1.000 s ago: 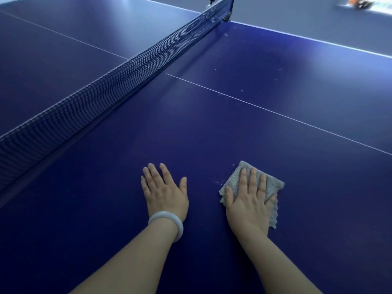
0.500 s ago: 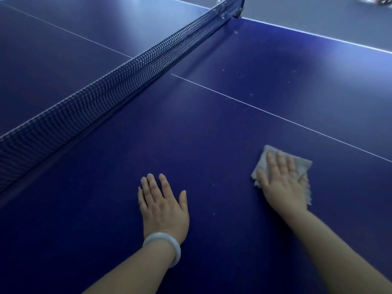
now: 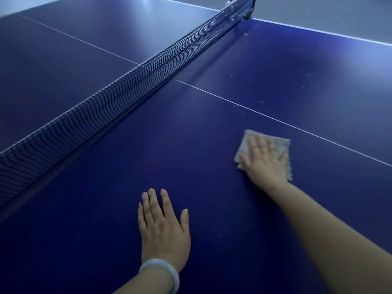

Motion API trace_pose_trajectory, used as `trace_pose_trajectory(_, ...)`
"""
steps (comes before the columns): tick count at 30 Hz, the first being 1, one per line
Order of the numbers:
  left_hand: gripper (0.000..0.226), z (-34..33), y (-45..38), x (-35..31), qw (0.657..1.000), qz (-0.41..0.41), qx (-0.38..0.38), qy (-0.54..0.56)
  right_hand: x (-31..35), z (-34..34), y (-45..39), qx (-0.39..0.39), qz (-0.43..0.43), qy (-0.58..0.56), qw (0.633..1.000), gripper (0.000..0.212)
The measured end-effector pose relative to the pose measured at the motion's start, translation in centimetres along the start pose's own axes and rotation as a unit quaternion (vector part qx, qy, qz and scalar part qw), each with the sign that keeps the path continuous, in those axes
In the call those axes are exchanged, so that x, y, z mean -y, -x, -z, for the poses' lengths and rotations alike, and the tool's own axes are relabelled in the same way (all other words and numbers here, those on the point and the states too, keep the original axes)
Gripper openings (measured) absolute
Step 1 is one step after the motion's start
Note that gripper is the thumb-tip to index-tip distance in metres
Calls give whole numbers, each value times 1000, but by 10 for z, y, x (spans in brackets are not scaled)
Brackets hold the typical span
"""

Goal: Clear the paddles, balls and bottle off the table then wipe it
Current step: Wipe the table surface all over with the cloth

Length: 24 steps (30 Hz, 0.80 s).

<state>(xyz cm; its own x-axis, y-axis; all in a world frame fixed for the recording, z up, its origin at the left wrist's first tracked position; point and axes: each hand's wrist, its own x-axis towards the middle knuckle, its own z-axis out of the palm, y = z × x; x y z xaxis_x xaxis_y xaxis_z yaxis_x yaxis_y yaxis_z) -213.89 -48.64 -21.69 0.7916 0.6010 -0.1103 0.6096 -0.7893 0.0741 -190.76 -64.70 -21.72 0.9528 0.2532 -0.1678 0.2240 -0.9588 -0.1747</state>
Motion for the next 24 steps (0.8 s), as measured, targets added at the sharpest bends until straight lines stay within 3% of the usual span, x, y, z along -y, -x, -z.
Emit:
trace_pose_trajectory(3,83,4,0,-1,1000,-3,18,-5,6,13,-44,3,-128,-41,991,66)
trace_pose_trajectory(5,85,6,2,0,1000,-4,21,0,39,12,-63,8,-118,-44,992,65)
trace_pose_trajectory(8,88,5,0,-2,1000,4,9,2,98,3,-64,27,64,-21,997,64)
trace_pose_trajectory(10,87,4,-1,-2,1000,10,15,-2,123,-7,-42,37,213,9,976,63)
trace_pose_trajectory(12,87,4,-1,-3,1000,10,3,-9,120,-13,-31,46,294,39,954,63)
trace_pose_trajectory(14,86,8,0,-4,1000,6,3,-25,93,-5,-43,36,251,34,967,63)
trace_pose_trajectory(18,83,11,-1,1,1000,-12,6,-18,32,15,-82,16,29,-14,999,65)
trace_pose_trajectory(24,78,14,0,5,999,-15,25,-20,68,23,-130,49,-49,-34,997,67)
